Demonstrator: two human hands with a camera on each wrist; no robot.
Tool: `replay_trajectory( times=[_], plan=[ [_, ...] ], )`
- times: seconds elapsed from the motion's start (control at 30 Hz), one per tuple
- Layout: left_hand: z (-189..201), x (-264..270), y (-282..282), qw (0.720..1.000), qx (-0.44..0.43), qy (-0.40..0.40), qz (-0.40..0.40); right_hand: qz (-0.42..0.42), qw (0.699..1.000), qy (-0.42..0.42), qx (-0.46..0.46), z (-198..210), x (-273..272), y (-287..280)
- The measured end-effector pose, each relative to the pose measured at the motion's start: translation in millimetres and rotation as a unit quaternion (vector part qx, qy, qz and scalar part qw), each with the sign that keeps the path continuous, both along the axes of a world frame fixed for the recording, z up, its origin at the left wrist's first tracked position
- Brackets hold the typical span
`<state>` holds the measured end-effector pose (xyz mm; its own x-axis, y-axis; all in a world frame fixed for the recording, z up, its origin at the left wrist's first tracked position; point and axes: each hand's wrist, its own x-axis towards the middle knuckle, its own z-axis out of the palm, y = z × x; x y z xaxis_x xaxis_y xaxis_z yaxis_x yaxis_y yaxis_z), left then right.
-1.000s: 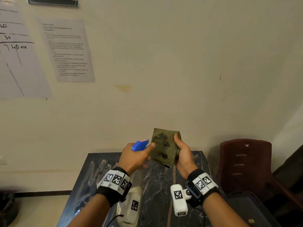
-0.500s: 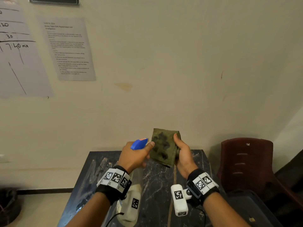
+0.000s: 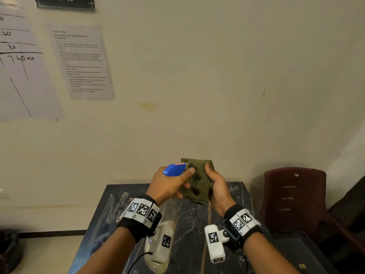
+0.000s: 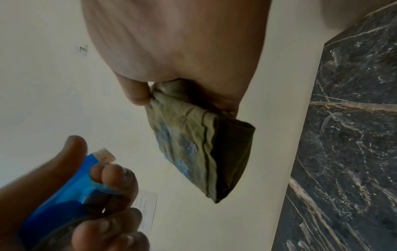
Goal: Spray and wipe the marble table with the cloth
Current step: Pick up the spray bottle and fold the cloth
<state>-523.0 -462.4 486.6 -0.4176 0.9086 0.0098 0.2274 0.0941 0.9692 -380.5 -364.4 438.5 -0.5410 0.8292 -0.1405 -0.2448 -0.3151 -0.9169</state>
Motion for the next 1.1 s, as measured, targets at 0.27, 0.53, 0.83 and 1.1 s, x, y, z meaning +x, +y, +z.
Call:
replay_trajectory(
  times=[0.27, 0.53, 0.83, 1.1],
  plan=[
    [2.1, 14.6, 9.2, 0.999, -0.014, 0.03, 0.002, 0.006, 0.999, 0.033, -0.03, -0.1, -2.4, -6.7],
    [-1.5, 21.1, 5.3, 1.0, -0.003, 0.014, -0.027, -0.001, 0.999, 0.032, -0.015, -1.4, 4.5, -5.0],
    [-8.6, 25.9, 7.1, 0.999, -0.013, 0.043, 0.001, -0.011, 0.999, 0.033, -0.026, 5.0, 4.7, -7.6],
    [-16.7, 27.3, 3.7, 0.999, -0.003, 0.022, 0.024, -0.009, 0.999, 0.03, -0.02, 7.8, 4.3, -7.9]
  ],
)
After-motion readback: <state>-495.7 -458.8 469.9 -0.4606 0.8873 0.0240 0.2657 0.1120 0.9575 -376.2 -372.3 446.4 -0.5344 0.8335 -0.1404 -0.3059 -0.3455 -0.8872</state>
